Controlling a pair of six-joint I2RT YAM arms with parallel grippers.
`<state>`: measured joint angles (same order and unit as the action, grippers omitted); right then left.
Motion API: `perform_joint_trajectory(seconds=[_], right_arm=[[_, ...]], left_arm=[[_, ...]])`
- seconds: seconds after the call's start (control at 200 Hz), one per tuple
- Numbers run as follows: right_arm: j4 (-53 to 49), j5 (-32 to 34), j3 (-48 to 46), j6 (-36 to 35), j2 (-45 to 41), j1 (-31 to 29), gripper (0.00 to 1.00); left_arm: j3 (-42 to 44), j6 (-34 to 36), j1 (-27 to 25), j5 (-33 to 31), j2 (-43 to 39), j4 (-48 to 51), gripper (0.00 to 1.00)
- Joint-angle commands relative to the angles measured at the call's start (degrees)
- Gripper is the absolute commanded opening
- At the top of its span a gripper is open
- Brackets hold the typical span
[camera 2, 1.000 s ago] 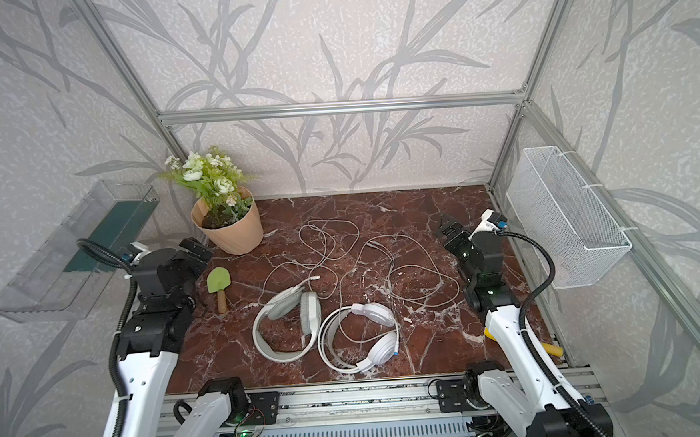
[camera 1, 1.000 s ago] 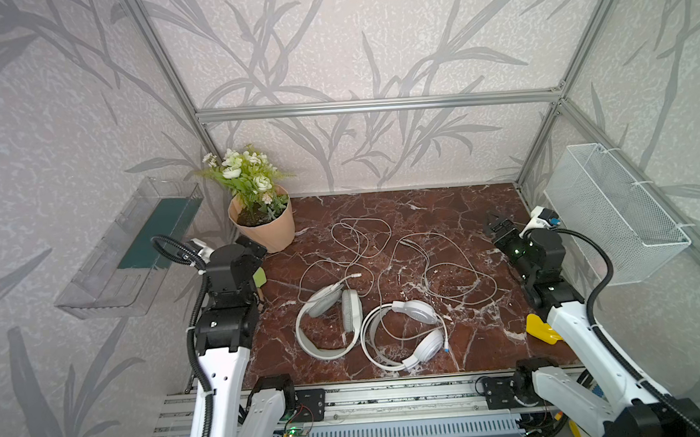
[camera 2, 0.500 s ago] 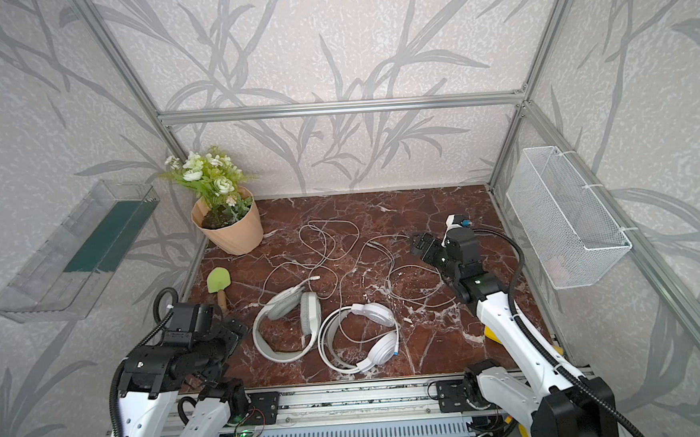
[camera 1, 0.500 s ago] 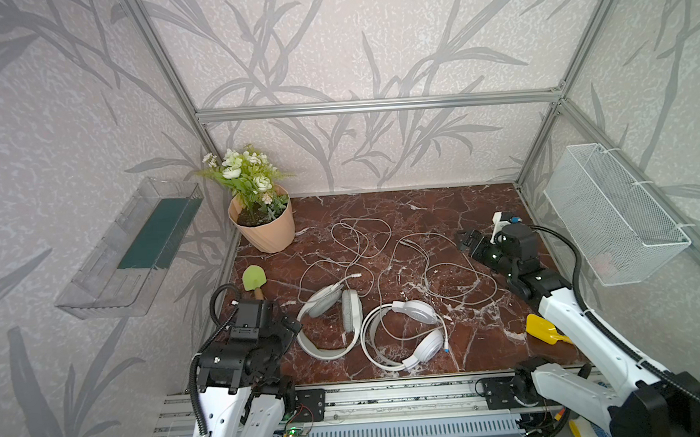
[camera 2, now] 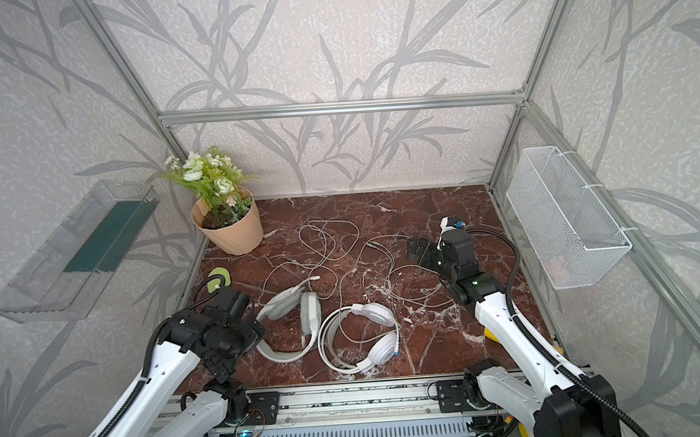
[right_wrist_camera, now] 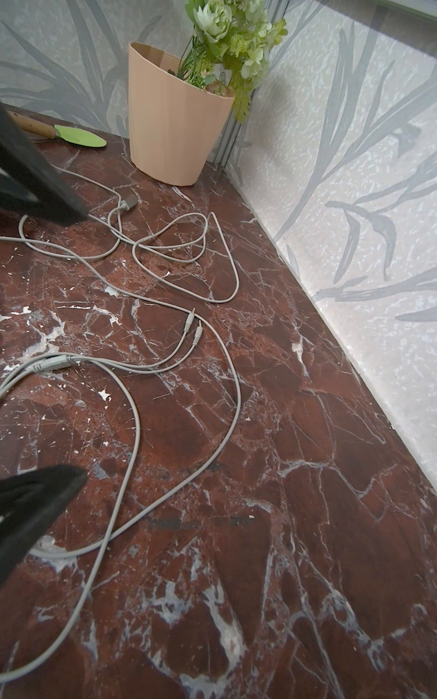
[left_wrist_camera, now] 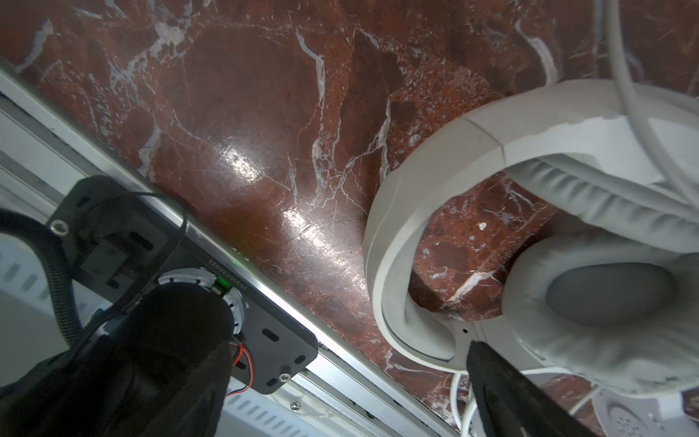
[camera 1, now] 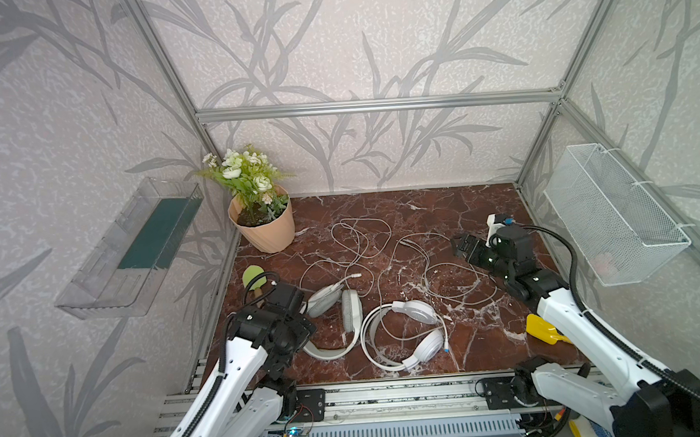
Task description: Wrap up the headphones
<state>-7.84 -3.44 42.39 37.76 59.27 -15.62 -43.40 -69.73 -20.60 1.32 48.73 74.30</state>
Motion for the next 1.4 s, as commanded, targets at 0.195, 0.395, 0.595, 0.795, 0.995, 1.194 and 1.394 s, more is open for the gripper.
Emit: perform_joint_trajectory(seconds=[0.195, 0.395, 0.595, 0.795, 0.995, 1.194, 1.394], right_arm=[[0.01, -0.53, 1.99, -3.00, 1.03, -1.07, 0.99], [0.79, -1.53, 2.09, -3.72, 1.16, -1.87, 1.00], [0.69, -1.92, 2.26, -3.52, 1.64, -2.13, 1.00], [0.67, -2.09, 2.26, -3.40, 1.97, -2.30, 0.99], [0.54, -2.08, 2.34, -3.39, 2.26, -2.30, 0.99], [0.52, -2.19, 2.41, -3.30, 2.68, -2.31, 0.99], [0.45, -2.36, 2.45, -3.30, 2.77, -2.31, 0.98]], left_arm=[[1.62, -6.72, -7.18, -5.98, 8.48, -5.42, 0.98], [3.31, -8.21, -9.36, -7.84, 10.97, -10.50, 0.95], [6.42, -10.01, -10.28, -7.74, 12.64, -15.05, 0.87], [6.34, -11.73, -12.08, -8.17, 16.02, -18.13, 0.76], [5.40, -12.73, -14.04, -9.12, 21.05, -18.01, 0.72], [7.08, -13.60, -14.20, -9.57, 22.30, -20.61, 0.63], [10.20, -13.49, -14.17, -11.05, 22.31, -23.54, 0.61]])
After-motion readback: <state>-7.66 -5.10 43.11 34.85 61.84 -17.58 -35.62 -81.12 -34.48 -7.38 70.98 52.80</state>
